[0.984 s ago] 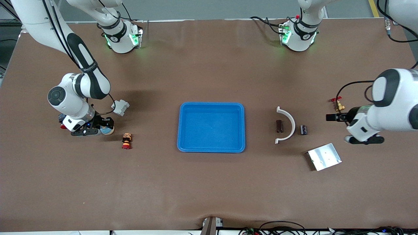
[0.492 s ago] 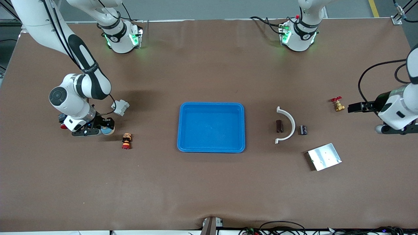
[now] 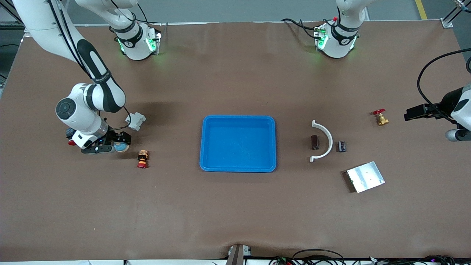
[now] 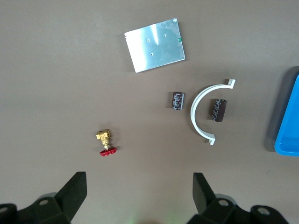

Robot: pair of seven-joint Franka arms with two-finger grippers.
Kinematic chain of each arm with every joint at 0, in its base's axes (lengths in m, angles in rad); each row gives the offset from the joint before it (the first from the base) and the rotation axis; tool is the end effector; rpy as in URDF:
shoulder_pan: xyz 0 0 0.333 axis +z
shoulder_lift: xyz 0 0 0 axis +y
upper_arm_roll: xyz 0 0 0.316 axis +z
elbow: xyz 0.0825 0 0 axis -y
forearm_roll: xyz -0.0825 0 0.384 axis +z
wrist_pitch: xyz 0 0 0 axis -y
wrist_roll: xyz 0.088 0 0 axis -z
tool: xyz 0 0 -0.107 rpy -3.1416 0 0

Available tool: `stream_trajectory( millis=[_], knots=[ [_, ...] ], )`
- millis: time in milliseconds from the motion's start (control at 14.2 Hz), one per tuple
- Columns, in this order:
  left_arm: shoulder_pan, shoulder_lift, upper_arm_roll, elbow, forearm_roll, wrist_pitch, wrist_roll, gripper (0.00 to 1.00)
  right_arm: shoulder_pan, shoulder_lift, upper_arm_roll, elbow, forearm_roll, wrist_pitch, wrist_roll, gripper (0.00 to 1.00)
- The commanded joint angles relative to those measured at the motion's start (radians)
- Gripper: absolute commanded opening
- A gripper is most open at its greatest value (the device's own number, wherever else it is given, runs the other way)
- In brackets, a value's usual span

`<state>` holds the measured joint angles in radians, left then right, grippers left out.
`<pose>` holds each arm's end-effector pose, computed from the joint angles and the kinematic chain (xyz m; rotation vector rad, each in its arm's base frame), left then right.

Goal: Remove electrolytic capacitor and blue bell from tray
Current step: 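Lower the bell near the breaker with the right gripper and open it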

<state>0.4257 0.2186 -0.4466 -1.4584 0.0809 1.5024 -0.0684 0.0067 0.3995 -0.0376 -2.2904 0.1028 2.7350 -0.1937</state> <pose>0.6035 0.0231 0.5554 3.1249 0.0764 -0.2409 0.5330 -0.0211 0.1797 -3.1157 -0.1131 -0.0761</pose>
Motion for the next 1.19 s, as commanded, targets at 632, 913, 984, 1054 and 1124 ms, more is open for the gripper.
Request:
stream_trajectory(
  millis=[632, 913, 984, 1054, 1124],
  knots=[
    [0.013, 0.005, -0.006, 0.036, -0.012, -0.017, -0.004, 1.0, 0.067, -0.134, 0.03, 0.048, 0.031, -0.202, 0.124, 1.0],
    [0.013, 0.011, -0.004, 0.038, -0.01, -0.017, -0.004, 1.0, 0.108, -0.169, 0.027, 0.211, 0.017, -0.45, 0.188, 1.0],
    [0.016, 0.013, -0.003, 0.038, -0.01, -0.016, -0.002, 1.0, 0.105, -0.166, 0.022, 0.289, 0.014, -0.553, 0.188, 1.0],
    [0.016, 0.013, -0.003, 0.038, -0.01, -0.014, -0.004, 1.0, 0.098, -0.163, 0.021, 0.361, 0.0, -0.64, 0.186, 1.0],
    [0.019, 0.013, -0.001, 0.038, -0.01, -0.013, -0.002, 1.0, 0.09, -0.16, 0.018, 0.418, -0.03, -0.697, 0.186, 1.0]
  ],
)
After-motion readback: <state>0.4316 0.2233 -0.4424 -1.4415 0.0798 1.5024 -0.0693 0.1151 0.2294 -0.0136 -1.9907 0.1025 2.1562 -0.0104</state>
